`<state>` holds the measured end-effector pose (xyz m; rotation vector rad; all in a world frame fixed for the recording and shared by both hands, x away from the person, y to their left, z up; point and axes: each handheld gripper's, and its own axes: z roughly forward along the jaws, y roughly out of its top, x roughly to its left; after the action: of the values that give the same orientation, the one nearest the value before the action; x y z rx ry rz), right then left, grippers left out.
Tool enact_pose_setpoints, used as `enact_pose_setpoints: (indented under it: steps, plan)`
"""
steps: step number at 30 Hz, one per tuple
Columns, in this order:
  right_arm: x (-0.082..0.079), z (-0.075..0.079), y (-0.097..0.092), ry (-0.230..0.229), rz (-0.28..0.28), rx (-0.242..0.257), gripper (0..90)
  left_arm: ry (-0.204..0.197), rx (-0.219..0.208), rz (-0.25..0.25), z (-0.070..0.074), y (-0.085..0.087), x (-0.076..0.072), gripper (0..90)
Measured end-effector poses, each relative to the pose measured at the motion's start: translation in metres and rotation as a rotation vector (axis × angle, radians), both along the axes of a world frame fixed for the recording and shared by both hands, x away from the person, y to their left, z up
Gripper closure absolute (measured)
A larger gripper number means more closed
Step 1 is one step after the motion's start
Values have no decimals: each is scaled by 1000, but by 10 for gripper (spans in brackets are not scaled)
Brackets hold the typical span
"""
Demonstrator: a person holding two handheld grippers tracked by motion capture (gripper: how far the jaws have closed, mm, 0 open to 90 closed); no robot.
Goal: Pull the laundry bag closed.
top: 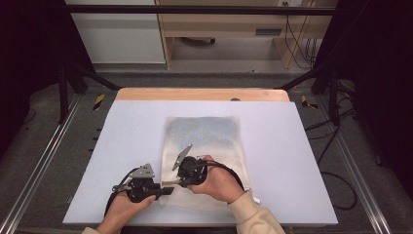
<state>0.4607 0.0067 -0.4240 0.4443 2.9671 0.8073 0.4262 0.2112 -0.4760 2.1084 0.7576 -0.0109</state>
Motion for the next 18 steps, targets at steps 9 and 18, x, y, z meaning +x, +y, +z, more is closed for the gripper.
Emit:
enact_pose_setpoints:
  steps: [9, 18]
  plan:
    - [-2, 2, -4, -5, -4, 5, 816, -4, -14, 0, 1, 0, -1, 834]
    - [-2, 1, -7, -1, -4, 4, 816, -2, -14, -6, 1, -1, -1, 834]
